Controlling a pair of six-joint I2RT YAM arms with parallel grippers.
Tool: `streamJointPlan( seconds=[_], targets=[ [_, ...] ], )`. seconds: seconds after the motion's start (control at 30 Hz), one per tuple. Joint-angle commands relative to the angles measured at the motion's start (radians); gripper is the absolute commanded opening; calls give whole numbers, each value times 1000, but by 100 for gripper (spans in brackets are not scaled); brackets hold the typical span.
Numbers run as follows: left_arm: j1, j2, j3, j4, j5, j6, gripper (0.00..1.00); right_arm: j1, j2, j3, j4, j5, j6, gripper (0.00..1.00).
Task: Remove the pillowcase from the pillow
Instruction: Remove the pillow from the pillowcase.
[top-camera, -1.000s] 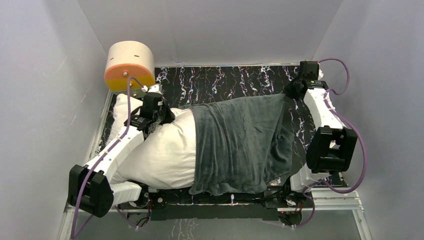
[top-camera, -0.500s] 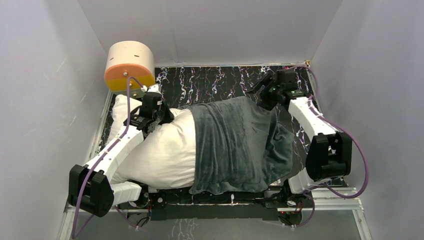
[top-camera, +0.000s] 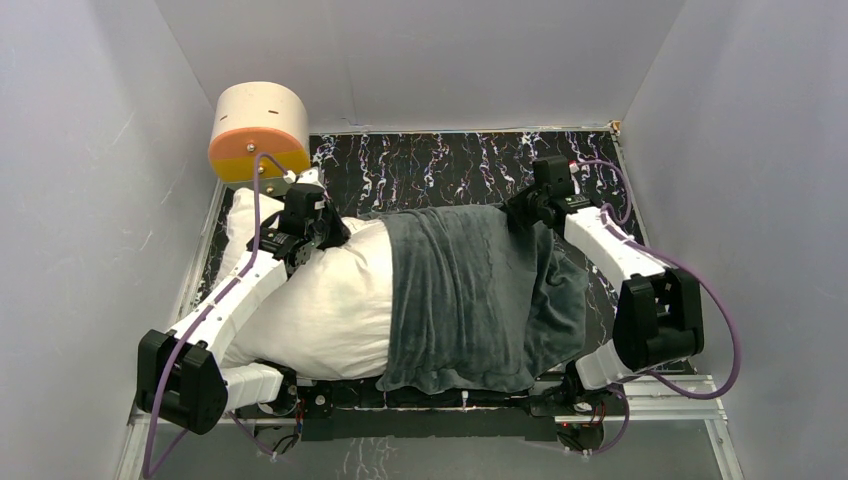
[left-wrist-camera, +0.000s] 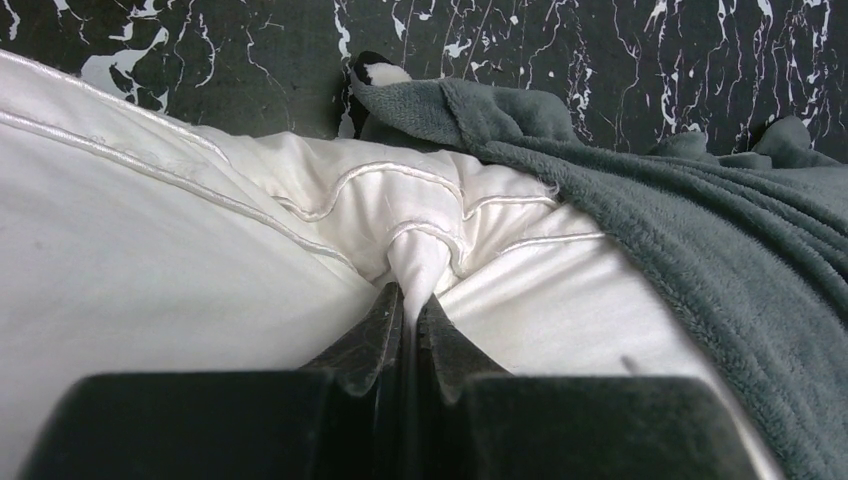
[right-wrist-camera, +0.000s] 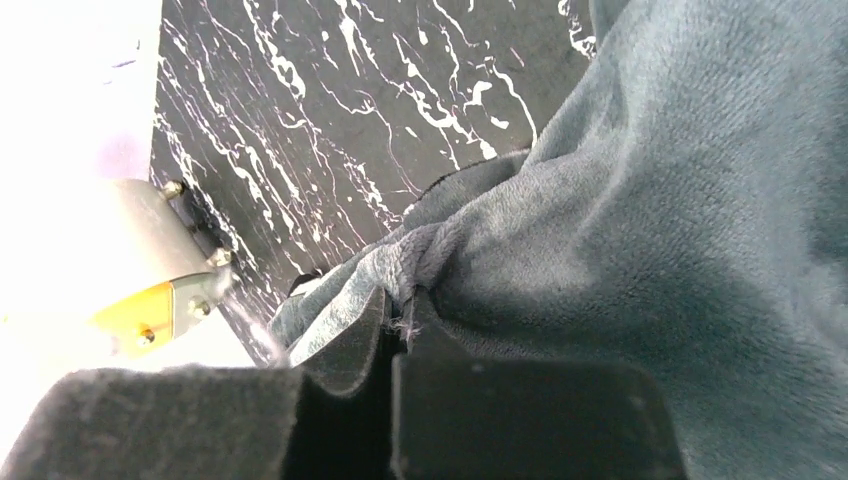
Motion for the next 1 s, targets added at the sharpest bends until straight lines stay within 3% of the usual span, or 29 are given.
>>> streamJointPlan(
  seconds=[0.0,0.1,0.23,0.4,0.53,0.67,0.73,0.83,0.97],
  targets=[
    [8,-26,-9,-216,-61,27,0,-73,-67,58,-79,285,-82,0],
    [8,-36,-24,-220,-85,26,0,-169,-79,108,-31,281,-221,0],
    [21,-26,-38,-265,-185,11,0,-302,-33,263,-105,282,-370,0],
    [101,-33,-59,-257,-138,25,0,-320,8,367,-125,326,-522,0],
    [109,-13,-42,-260,-130,29,0,-320,57,406,-160,175,-539,0],
    [127,-21,-40,-281,-156,26,0,-321,40,366,-150,210,-533,0],
    [136,-31,-40,-284,-151,27,0,-322,30,359,-139,73,-591,7],
    [138,-41,-36,-265,-103,25,0,-322,14,344,-137,-264,-647,21],
    [138,-55,-29,-225,-3,24,0,-319,-68,203,-111,-455,-648,59]
  ],
)
